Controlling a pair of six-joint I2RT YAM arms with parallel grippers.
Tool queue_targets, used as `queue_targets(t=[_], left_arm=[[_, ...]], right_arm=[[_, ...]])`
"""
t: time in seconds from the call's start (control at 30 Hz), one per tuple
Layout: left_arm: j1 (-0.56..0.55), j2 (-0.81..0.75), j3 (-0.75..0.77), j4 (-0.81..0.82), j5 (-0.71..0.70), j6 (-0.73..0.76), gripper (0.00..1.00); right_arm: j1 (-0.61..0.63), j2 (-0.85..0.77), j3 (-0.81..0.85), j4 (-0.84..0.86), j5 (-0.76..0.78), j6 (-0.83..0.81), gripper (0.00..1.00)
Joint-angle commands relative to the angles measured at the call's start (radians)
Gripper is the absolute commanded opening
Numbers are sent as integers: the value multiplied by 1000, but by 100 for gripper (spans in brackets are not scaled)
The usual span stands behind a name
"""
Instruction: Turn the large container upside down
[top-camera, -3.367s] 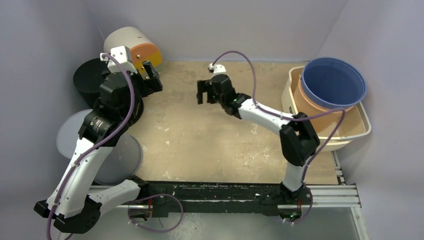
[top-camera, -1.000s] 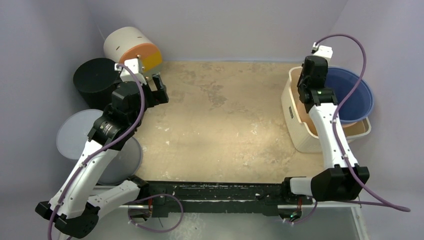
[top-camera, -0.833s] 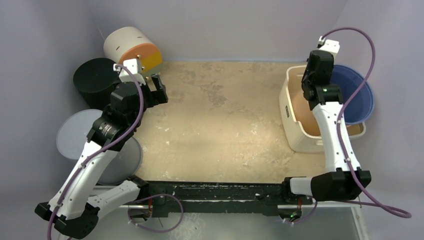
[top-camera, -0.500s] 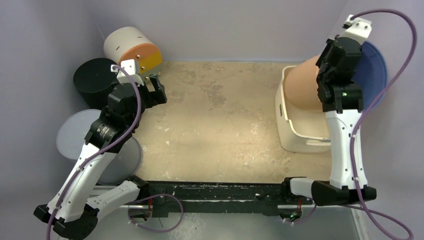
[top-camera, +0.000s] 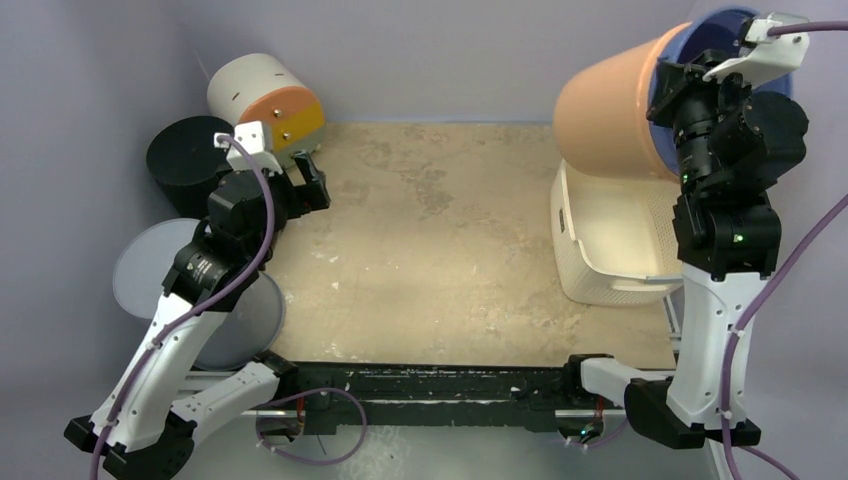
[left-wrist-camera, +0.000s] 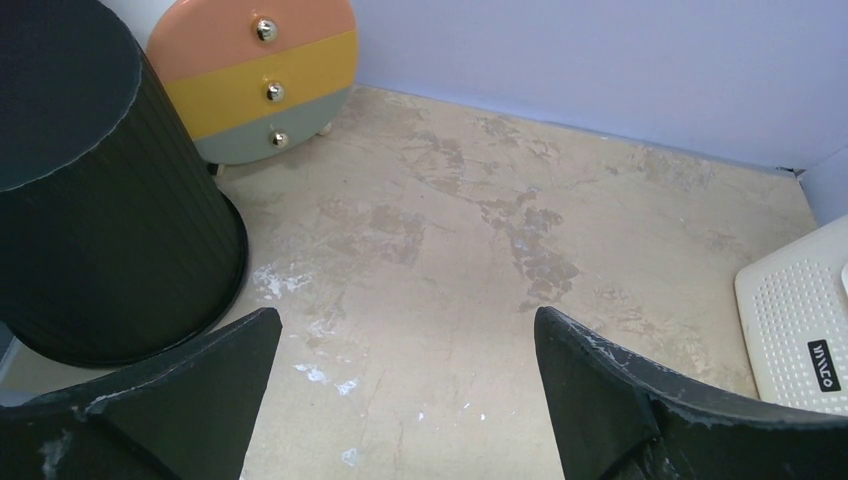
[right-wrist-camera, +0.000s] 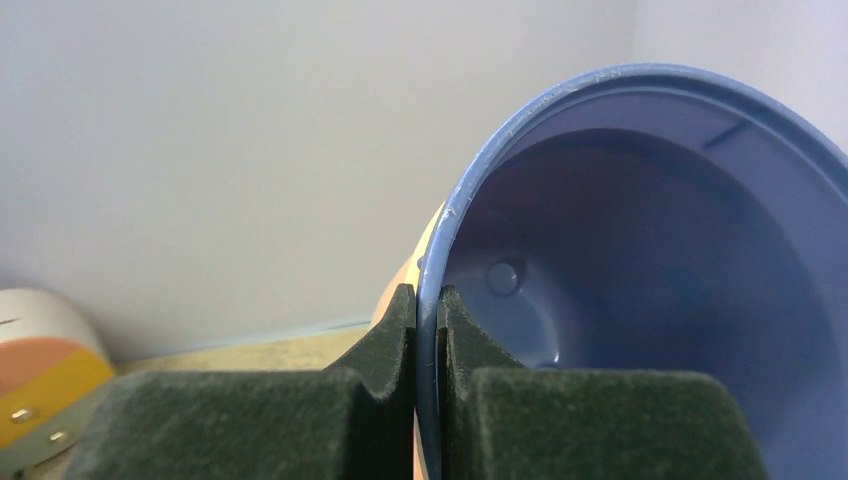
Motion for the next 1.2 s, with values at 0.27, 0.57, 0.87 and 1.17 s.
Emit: queue_targets(t=[0.27,0.57,0.87,1.17], left_arm=[[-5,-29,145,-32,-10,0,94],[-5,-15,161,-31,13,-22,95],[-6,9,148,-30,4,-28,95],[-6,45,120,-19,-3,-33,94]], right_arm=[[12,51,-36,380,-659,212,0],[304,102,-292,630,-674,275,0],[535,209,-560,995,-626,401,0],[569,316,-884,1438,-599,628,0]])
